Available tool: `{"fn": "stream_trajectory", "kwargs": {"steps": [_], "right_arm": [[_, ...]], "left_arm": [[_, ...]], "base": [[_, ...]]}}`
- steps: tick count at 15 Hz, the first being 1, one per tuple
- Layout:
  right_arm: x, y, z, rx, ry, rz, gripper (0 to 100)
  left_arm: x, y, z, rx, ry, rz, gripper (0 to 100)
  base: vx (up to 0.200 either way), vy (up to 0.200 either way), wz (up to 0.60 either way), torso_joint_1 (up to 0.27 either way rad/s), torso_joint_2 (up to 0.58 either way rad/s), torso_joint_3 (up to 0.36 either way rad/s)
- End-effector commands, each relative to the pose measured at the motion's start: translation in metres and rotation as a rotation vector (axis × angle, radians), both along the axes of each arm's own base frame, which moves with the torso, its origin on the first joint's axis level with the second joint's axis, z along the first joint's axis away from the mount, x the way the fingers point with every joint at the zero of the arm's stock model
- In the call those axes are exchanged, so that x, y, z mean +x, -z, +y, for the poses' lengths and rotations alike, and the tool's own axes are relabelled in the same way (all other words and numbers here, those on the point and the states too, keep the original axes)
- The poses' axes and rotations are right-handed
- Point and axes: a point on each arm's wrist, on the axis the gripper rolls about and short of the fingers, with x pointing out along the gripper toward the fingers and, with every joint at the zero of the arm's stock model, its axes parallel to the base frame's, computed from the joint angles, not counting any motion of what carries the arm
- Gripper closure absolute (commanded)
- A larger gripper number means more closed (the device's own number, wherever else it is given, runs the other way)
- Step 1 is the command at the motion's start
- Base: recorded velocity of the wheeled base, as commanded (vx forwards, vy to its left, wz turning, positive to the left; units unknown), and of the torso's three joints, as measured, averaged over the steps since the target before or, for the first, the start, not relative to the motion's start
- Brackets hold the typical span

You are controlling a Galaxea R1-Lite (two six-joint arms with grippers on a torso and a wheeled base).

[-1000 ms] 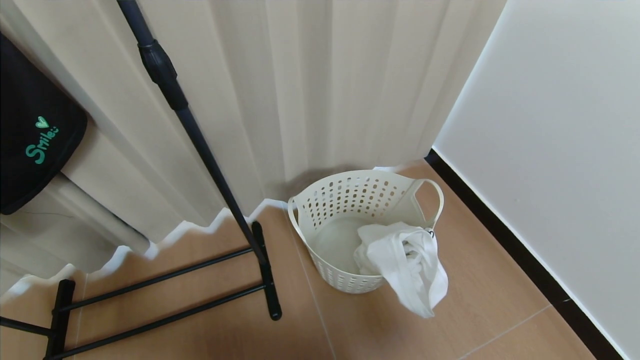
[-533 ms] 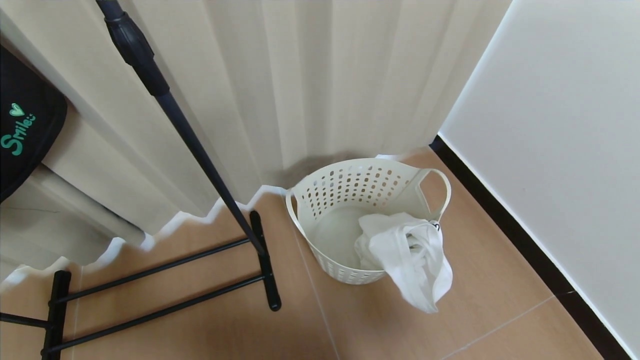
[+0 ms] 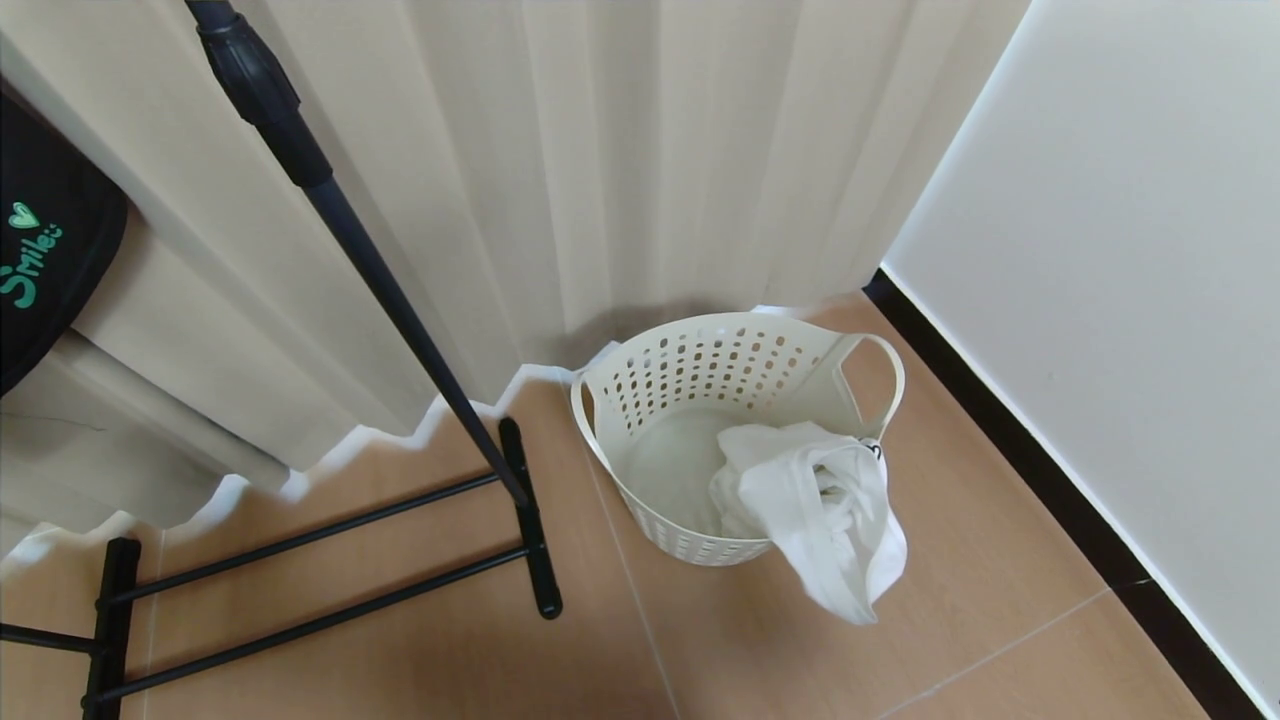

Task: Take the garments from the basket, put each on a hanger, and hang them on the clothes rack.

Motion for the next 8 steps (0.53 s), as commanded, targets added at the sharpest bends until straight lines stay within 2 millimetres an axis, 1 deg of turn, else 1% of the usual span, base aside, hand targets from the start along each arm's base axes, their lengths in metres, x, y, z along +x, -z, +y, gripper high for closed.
{"fn": "stream_trajectory", "kwargs": {"steps": [1,2,4,5,6,7,8], "right_arm": [[0.06,-0.033,0.015,-0.04,-0.144,0.144,0],[0.074,-0.035,0.021,-0.075,-0.181,0.143,0],[0.096,-0.034,0.028,-0.21,-0.249,0.15,0],[0.111,-0.033,0.032,-0.356,-0.316,0.141,0],[0.12,-0.032,0.034,-0.417,-0.349,0.145,0],[0.133,-0.03,0.038,-0.486,-0.378,0.156,0],[0.15,-0.029,0.041,-0.595,-0.395,0.161,0]], "left_arm": [[0.0,0.0,0.0,0.0,-0.001,0.001,0],[0.0,0.0,0.0,-0.002,-0.003,0.001,0],[0.0,0.0,0.0,-0.002,-0.003,0.001,0],[0.0,0.0,0.0,-0.002,-0.003,0.001,0],[0.0,0.0,0.0,-0.002,-0.001,0.001,0],[0.0,0.0,0.0,0.0,0.0,0.001,0],[0.0,0.0,0.0,0.001,0.002,0.001,0]], "base": [[0.0,0.0,0.0,0.0,0.0,0.0],[0.0,0.0,0.0,0.0,0.0,0.0],[0.0,0.0,0.0,0.0,0.0,0.0],[0.0,0.0,0.0,0.0,0.0,0.0],[0.0,0.0,0.0,0.0,0.0,0.0],[0.0,0.0,0.0,0.0,0.0,0.0],[0.0,0.0,0.0,0.0,0.0,0.0]]}}
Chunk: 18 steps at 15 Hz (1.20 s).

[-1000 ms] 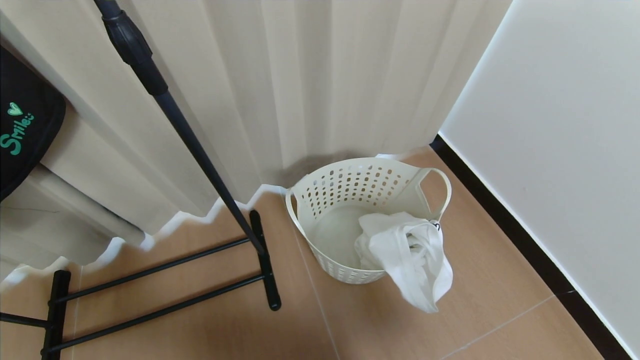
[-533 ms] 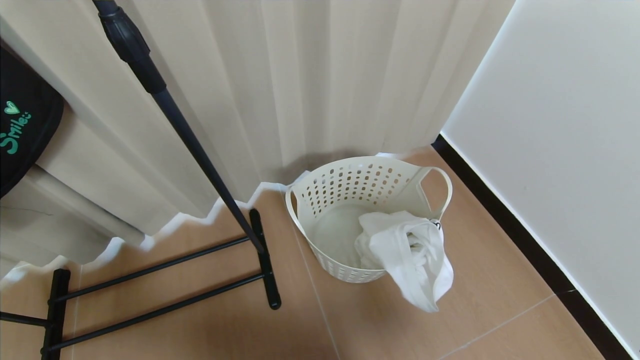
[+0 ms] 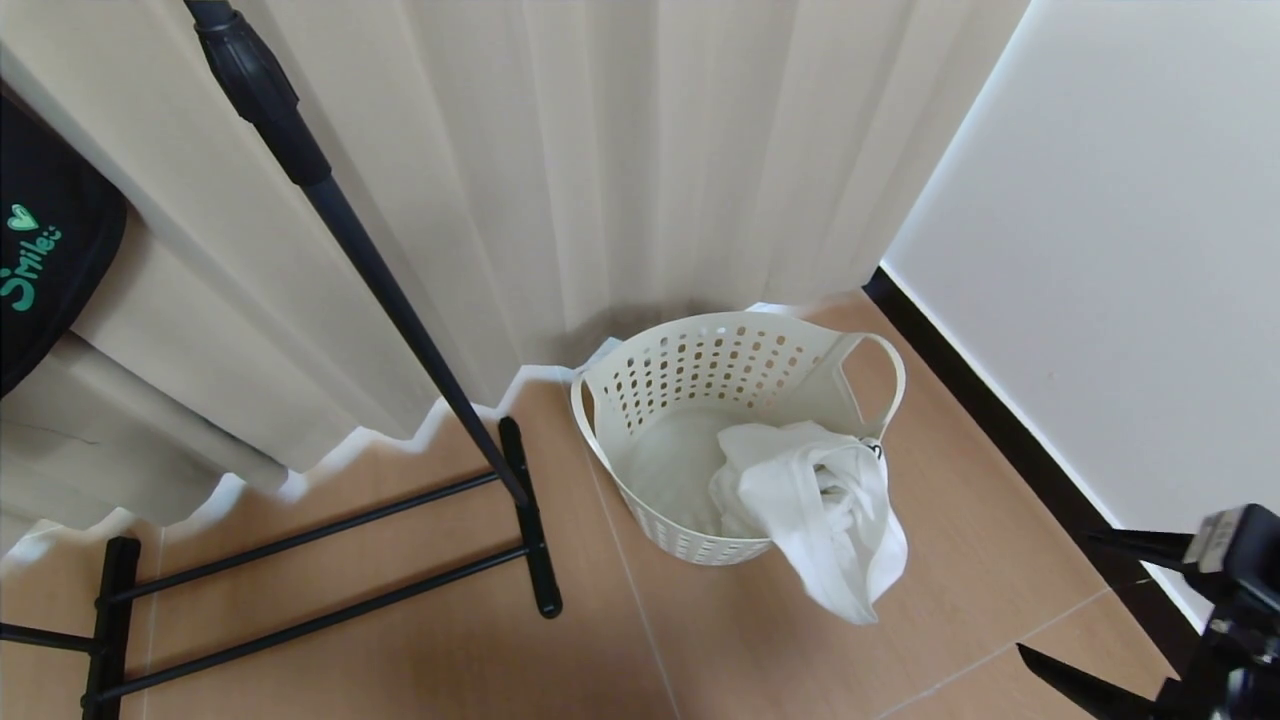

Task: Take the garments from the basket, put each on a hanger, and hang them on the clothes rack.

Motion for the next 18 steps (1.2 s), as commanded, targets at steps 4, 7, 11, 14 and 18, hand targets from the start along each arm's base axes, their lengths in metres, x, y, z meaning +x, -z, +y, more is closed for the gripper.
{"fn": "stream_trajectory", "kwargs": {"steps": [4,7,11,14,18], "right_arm": [[0.111,0.011,0.026,-0.427,-0.016,0.053,0],[0.164,0.023,0.036,-0.539,0.079,0.045,0],[0.209,0.055,0.053,-0.575,0.144,-0.005,0],[0.231,0.061,0.06,-0.573,0.163,-0.02,0],[0.244,0.067,0.063,-0.572,0.168,-0.025,0]], "left_arm": [[0.0,0.0,0.0,-0.002,-0.003,0.001,0],[0.0,0.0,0.0,-0.002,-0.001,0.001,0],[0.0,0.0,0.0,-0.002,-0.001,0.0,0],[0.0,0.0,0.0,-0.002,-0.001,0.001,0],[0.0,0.0,0.0,-0.002,-0.001,0.001,0]], "base": [[0.0,0.0,0.0,0.0,0.0,0.0],[0.0,0.0,0.0,0.0,0.0,0.0],[0.0,0.0,0.0,0.0,0.0,0.0],[0.0,0.0,0.0,0.0,0.0,0.0],[0.0,0.0,0.0,0.0,0.0,0.0]]}}
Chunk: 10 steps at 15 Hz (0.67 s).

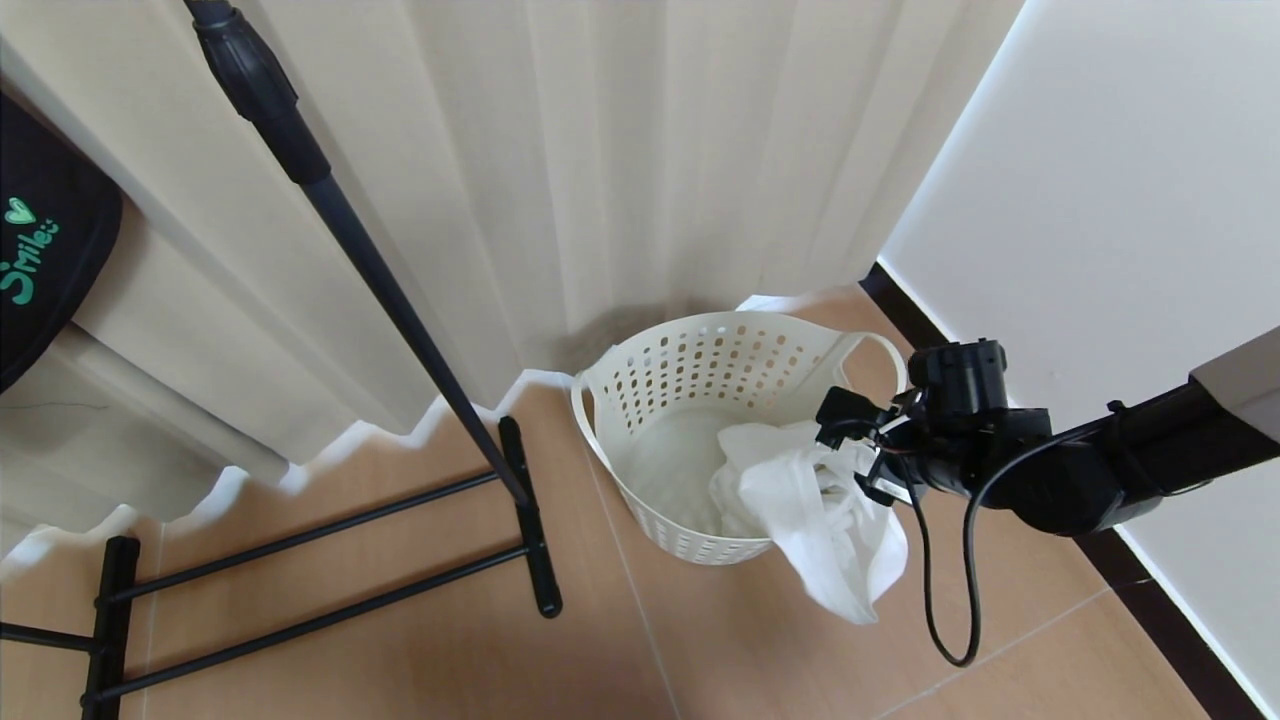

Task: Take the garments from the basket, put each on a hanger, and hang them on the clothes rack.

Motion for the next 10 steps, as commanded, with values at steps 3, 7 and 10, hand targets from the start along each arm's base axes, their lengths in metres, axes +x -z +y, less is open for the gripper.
{"fn": "stream_trajectory", "kwargs": {"steps": [3,7,10], "right_arm": [[0.022,0.021,0.006,-0.002,0.002,0.019,0],[0.039,0.019,0.011,0.008,0.004,-0.018,0],[0.049,0.018,0.014,0.014,0.004,-0.04,0]], "left_arm": [[0.0,0.0,0.0,0.0,0.0,0.001,0],[0.0,0.0,0.0,0.0,0.0,0.0,0],[0.0,0.0,0.0,0.0,0.0,0.001,0]], "base": [[0.0,0.0,0.0,0.0,0.0,0.0],[0.0,0.0,0.0,0.0,0.0,0.0],[0.0,0.0,0.0,0.0,0.0,0.0]]}}
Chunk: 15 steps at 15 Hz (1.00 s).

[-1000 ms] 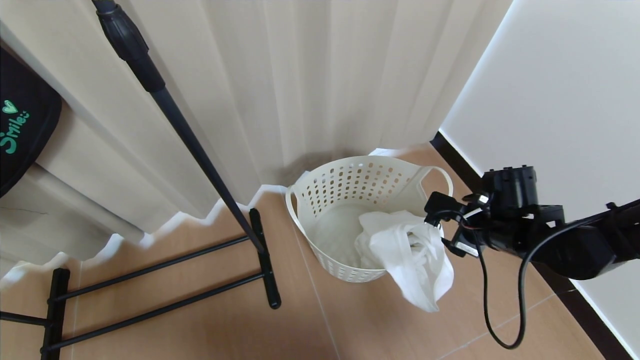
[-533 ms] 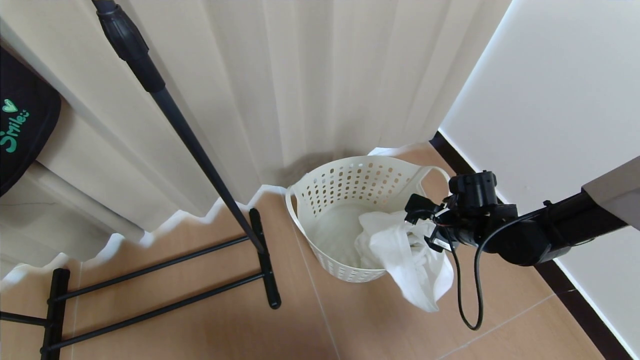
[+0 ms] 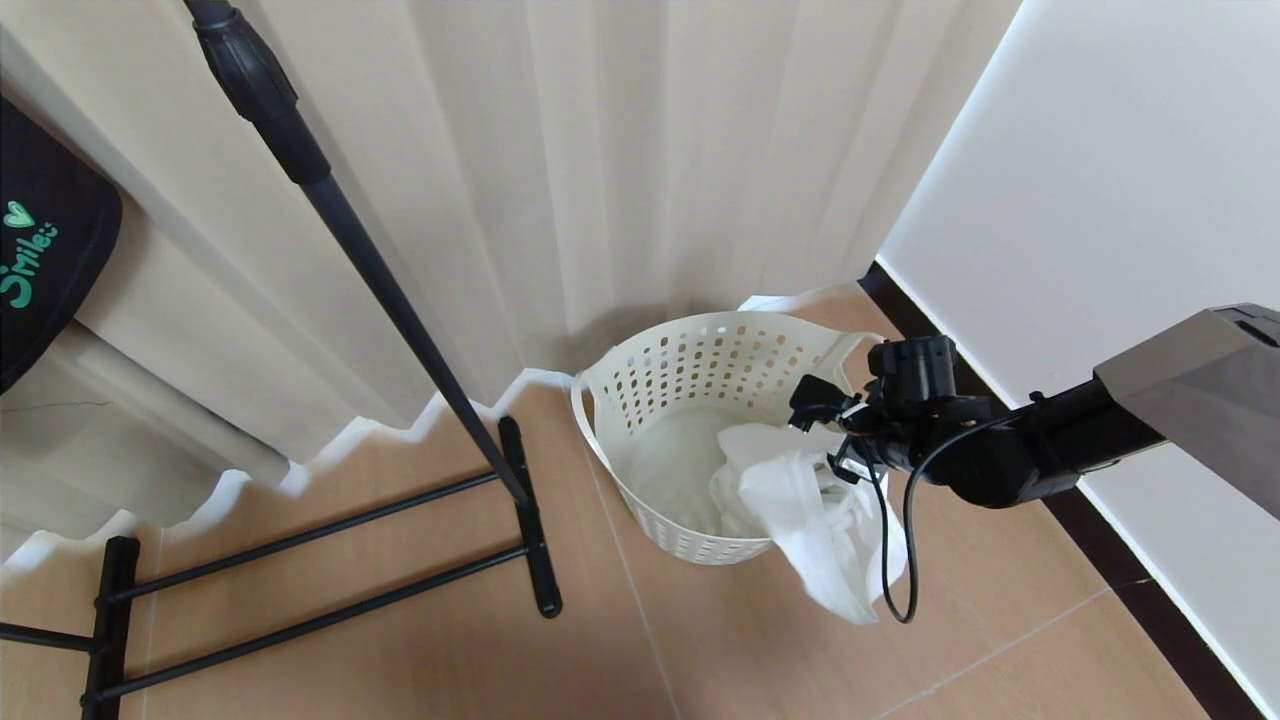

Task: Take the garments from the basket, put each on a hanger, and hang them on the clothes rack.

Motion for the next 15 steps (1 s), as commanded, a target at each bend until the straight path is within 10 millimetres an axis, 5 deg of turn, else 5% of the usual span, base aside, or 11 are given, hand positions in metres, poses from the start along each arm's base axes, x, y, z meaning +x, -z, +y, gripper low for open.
{"fn": "stream_trajectory", "kwargs": {"steps": [1,11,12,15], "right_arm": [[0.007,0.005,0.002,0.0,-0.001,-0.001,0],[0.017,0.017,0.005,0.012,0.044,-0.002,0],[0.018,0.019,0.003,0.017,0.051,0.0,100],[0.016,0.015,0.003,0.078,0.076,-0.035,100]], "left_arm": [[0.0,0.0,0.0,0.0,0.0,0.001,0],[0.0,0.0,0.0,0.0,0.0,0.001,0],[0.0,0.0,0.0,0.0,0.0,0.001,0],[0.0,0.0,0.0,0.0,0.0,0.001,0]], "base": [[0.0,0.0,0.0,0.0,0.0,0.0],[0.0,0.0,0.0,0.0,0.0,0.0],[0.0,0.0,0.0,0.0,0.0,0.0],[0.0,0.0,0.0,0.0,0.0,0.0]]}}
